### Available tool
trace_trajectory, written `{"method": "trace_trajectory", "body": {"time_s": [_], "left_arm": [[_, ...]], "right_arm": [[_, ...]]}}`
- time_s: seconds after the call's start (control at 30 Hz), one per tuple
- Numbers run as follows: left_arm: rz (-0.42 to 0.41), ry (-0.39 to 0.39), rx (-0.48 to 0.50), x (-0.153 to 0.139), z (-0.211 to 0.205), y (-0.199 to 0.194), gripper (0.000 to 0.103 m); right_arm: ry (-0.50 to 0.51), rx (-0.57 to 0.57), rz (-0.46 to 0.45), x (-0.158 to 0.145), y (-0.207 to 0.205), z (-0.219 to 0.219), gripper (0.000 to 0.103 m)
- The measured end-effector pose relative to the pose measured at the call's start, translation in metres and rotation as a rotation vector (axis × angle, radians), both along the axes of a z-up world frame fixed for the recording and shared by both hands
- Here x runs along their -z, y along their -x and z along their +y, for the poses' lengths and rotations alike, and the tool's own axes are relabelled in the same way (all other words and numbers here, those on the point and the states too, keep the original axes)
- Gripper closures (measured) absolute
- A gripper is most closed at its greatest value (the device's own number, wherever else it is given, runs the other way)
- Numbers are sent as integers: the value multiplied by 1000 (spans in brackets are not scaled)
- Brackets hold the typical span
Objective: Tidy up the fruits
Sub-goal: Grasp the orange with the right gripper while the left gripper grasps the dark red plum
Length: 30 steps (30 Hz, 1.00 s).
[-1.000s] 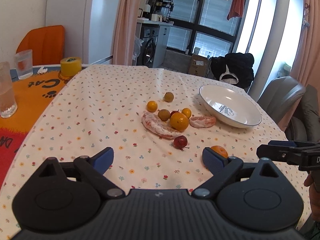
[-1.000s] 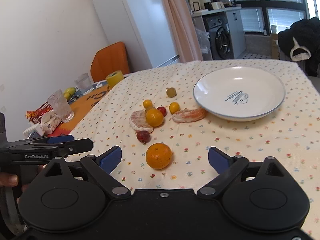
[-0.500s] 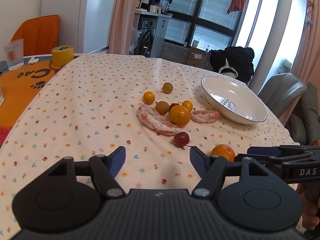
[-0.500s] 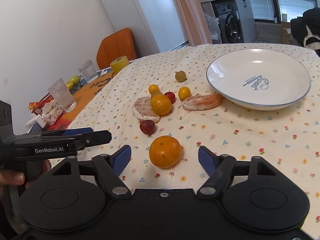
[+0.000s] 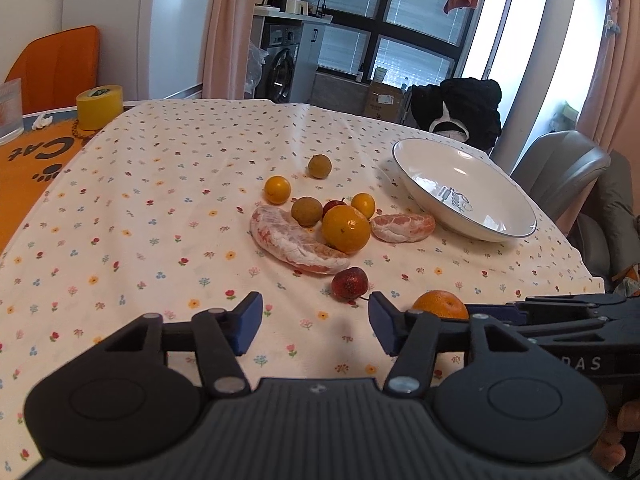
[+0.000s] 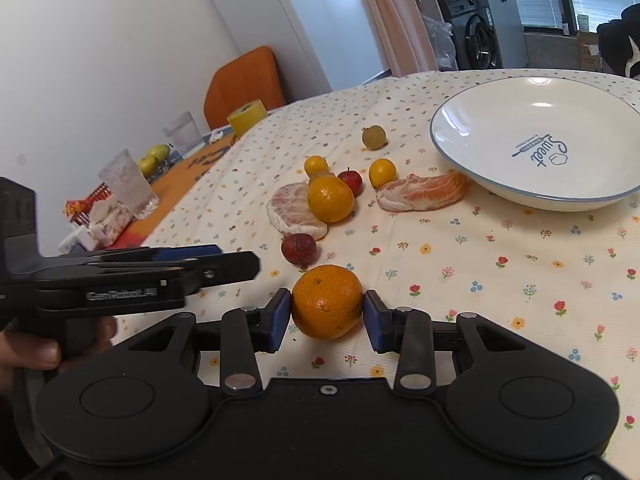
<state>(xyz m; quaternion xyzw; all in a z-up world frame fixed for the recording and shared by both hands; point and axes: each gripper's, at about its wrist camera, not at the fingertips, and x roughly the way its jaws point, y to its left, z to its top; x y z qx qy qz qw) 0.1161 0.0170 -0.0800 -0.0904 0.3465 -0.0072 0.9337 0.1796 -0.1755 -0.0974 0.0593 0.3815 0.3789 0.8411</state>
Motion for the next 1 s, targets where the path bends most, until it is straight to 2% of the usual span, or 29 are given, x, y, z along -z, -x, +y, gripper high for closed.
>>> {"method": "trace_trajectory", "body": {"time_s": [0.57,0.67,0.77,0.83,1.0], "left_arm": [[43,-35,30,13,-24,-39,57],[49,-44,23,17,-26,-42,64],[50,-64,-6,16,-27,-45,80],[56,-39,-9,14,-25,-46,80],[31,-46,10,2,-35,-45,80]], "right_arm": [[-42,101,-40,-10,-15,-43,66],[-42,114,-39,-10,-18,-47,66],[-49,132,-38,-10,-20,-52,66],[-52,141,-40,-10,-21,-55,66],[-61,162,-54,-14,-25,-64,66]]}}
